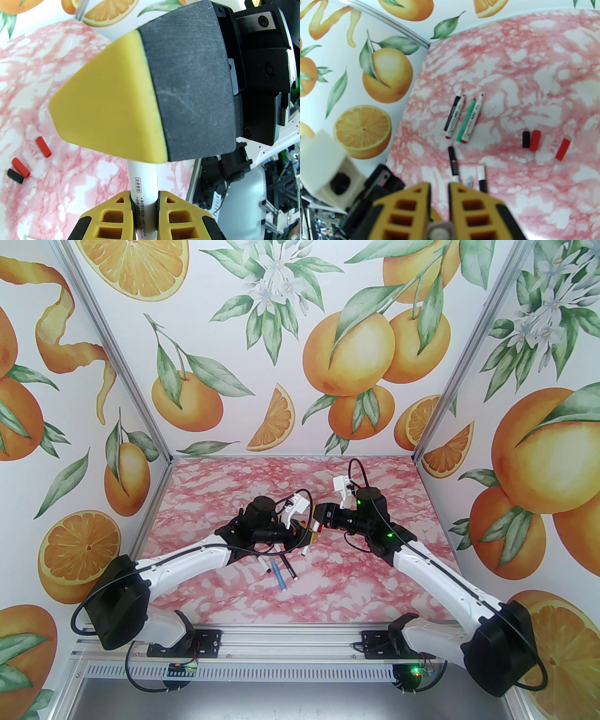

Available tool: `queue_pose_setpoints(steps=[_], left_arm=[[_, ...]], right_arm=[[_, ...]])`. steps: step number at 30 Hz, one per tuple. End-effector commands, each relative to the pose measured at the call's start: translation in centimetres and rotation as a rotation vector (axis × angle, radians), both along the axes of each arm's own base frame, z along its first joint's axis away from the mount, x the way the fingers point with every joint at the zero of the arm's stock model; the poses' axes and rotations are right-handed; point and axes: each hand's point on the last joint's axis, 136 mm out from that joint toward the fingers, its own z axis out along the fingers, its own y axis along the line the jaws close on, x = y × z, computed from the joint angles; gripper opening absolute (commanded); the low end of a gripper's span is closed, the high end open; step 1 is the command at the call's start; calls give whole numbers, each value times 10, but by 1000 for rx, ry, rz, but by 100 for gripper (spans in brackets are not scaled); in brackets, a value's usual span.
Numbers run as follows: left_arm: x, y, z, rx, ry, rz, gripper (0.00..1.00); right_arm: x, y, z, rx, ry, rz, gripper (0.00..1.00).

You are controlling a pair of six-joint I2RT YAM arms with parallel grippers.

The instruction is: Open the pen caps

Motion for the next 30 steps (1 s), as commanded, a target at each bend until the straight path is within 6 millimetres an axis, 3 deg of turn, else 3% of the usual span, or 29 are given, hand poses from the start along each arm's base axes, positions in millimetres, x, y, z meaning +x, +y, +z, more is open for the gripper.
queue_pose_setpoints(steps=[1, 6, 10, 14, 21, 27, 30], left_arm=[[-34, 8, -31, 79, 145, -86, 3], [-15, 1, -9, 53, 95, 6, 3], [-9, 1, -4, 100, 40, 51, 6], [-6, 4, -8, 128, 31, 67, 15], [-1, 1, -1, 100, 10, 83, 36], [5, -5, 9, 69, -9, 87, 45], [9, -5, 17, 48, -18, 99, 42]], right_arm=[[28, -11, 68, 125, -225, -70, 7], [14, 12, 55, 13, -185, -14, 7], [17, 5, 40, -110, -149, -110, 7], [21, 0, 39, -112, -134, -150, 6], [17, 14, 45, -41, -109, -90, 6], [9, 21, 44, -32, -89, -29, 6], [4, 26, 40, -22, -67, 9, 6]])
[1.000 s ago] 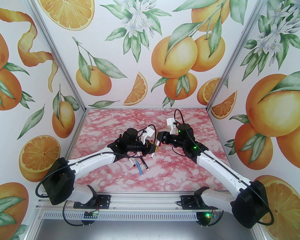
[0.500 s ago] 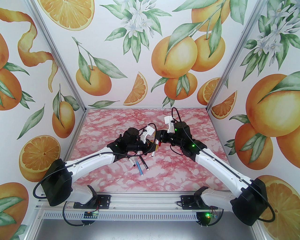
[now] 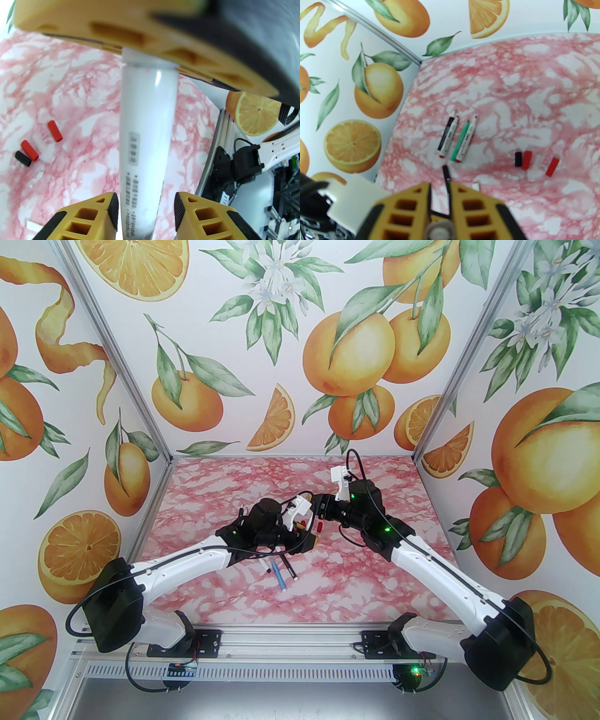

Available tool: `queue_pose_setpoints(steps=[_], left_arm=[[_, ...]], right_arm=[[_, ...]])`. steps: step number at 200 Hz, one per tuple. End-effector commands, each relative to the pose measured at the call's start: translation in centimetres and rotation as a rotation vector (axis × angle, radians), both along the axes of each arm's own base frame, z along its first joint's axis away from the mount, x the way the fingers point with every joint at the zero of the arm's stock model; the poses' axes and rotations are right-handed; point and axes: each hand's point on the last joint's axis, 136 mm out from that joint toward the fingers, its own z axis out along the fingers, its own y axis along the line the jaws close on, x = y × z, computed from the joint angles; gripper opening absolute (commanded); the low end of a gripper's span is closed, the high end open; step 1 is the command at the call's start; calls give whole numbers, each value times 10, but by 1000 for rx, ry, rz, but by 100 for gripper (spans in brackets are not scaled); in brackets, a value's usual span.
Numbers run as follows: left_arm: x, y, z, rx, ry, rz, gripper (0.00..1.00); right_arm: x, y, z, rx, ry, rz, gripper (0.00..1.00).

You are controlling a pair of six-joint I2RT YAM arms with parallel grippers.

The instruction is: Open the pen caps

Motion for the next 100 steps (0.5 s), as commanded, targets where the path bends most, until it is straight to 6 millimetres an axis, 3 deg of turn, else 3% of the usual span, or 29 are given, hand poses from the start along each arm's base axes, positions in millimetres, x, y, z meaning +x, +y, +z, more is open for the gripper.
queue_pose_setpoints(steps=[1, 50, 100], left_arm=[[10, -5, 24, -59, -36, 16, 41], [21, 4, 31, -90, -40, 82, 35], [21, 7, 25, -88, -25, 94, 7]], right_arm=[[-8, 17, 12, 51, 2, 95, 6], [-12, 28, 4, 71, 52, 153, 6], [-4, 21, 0, 93, 54, 70, 6]])
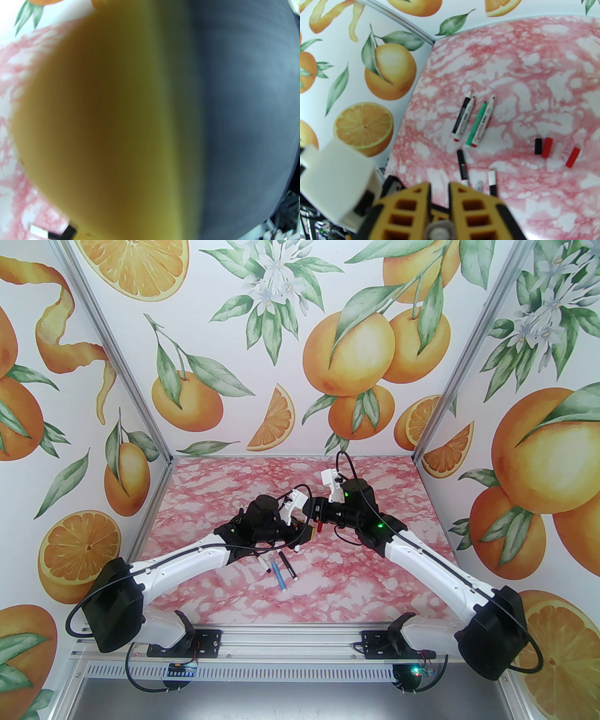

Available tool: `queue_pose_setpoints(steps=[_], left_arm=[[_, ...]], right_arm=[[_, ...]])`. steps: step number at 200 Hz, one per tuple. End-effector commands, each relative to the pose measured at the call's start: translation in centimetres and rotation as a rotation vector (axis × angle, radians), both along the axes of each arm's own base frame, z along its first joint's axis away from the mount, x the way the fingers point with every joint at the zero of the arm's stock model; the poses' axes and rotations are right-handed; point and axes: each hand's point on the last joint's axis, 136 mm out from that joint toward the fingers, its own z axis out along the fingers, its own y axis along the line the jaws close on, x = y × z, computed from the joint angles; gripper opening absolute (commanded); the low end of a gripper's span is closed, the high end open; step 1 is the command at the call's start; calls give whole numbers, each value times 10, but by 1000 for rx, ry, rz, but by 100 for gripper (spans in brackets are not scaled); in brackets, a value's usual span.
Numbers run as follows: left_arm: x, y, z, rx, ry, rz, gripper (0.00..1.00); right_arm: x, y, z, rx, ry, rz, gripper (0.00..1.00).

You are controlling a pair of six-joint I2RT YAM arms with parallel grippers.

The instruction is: Open the pen caps

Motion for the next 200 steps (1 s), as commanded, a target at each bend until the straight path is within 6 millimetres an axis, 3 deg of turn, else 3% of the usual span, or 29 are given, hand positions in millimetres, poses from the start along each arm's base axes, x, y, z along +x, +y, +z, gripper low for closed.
queue_pose_setpoints(steps=[1, 50, 93, 106, 135, 200], left_arm=[[4, 4, 12, -29, -32, 20, 7], [-3, 16, -7, 122, -81, 37, 0], [-17, 26, -24, 183, -60, 5, 0], [-27, 23, -26, 172, -40, -53, 0], [-45, 17, -28, 102, 34, -172, 0], [-51, 15, -7, -50, 112, -278, 0]], right_arm=[[4, 0, 12, 49, -22, -36, 6], [32, -52, -2, -82, -13, -385, 6], [41, -72, -10, -153, 8, -499, 4], [42, -70, -8, -134, 3, -487, 4], [38, -41, 20, 22, -122, -270, 4], [18, -28, 50, 184, -298, -33, 6]])
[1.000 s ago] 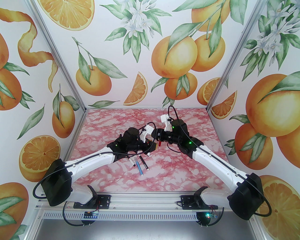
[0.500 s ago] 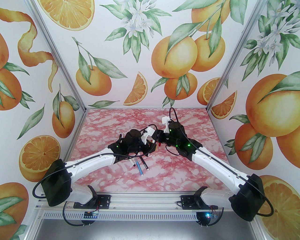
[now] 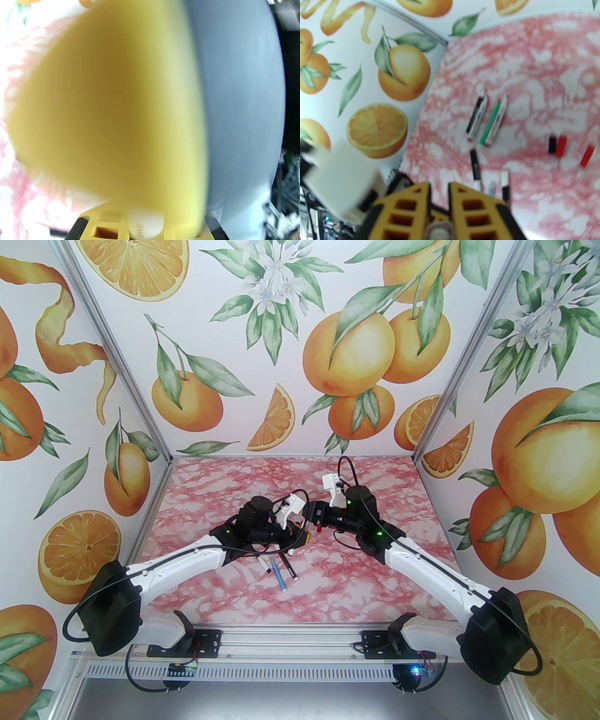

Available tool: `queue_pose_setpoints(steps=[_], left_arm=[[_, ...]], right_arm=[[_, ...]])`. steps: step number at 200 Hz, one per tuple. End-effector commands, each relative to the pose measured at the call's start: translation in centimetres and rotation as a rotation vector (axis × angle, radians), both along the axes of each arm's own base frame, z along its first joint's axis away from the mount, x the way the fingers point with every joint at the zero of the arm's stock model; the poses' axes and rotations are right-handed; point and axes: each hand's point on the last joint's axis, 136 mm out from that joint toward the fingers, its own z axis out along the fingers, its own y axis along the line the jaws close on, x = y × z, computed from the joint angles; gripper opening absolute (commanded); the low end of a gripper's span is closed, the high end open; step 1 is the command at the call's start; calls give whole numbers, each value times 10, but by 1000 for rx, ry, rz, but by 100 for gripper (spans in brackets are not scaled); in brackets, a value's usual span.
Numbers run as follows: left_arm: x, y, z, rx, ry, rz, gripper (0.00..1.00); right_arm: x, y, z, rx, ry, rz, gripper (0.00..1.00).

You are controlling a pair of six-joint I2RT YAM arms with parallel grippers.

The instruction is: Open the pen caps

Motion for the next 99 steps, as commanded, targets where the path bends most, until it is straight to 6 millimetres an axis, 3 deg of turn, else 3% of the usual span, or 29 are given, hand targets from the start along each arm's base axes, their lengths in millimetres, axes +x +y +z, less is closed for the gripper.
queue_pose_setpoints(steps=[1, 38, 56, 99], left_arm=[[-24, 0, 10, -56, 68, -112, 0], [-16, 5, 5, -29, 61, -62, 0], [-5, 13, 5, 10, 7, 15, 0], [24, 41, 8, 121, -131, 228, 0]], right_arm=[[6, -12, 43, 57, -220, -11, 6], [12, -23, 34, -12, -211, -84, 7], [26, -37, 11, -118, -110, -178, 8], [37, -72, -46, -450, 54, -292, 9]])
